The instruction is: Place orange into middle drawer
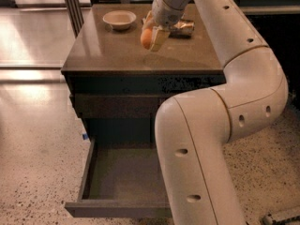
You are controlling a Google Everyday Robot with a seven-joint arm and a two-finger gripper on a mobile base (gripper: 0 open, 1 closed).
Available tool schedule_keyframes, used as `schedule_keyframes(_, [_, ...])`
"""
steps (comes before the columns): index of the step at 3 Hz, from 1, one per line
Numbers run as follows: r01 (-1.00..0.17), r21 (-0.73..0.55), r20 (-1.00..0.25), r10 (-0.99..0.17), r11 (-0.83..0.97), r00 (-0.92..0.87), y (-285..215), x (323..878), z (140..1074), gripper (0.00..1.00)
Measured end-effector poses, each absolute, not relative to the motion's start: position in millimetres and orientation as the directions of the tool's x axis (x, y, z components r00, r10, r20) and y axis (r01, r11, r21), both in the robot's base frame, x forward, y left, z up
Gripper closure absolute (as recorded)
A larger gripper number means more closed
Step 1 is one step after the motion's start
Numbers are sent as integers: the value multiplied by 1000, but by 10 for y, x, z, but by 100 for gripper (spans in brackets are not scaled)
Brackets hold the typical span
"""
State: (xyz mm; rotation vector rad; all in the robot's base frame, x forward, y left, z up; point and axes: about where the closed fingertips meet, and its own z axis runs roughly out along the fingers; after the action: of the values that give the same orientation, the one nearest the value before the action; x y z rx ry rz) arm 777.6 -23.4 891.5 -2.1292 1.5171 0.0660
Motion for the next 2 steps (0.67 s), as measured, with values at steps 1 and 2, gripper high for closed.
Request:
schedule_keyframes(1, [-875,-425,-351,-849,-231,395,-287,7592,9254,100])
schedule_keyframes(2, [-837,-507,-356,-834,-207,422,-292,7169,9830,100])
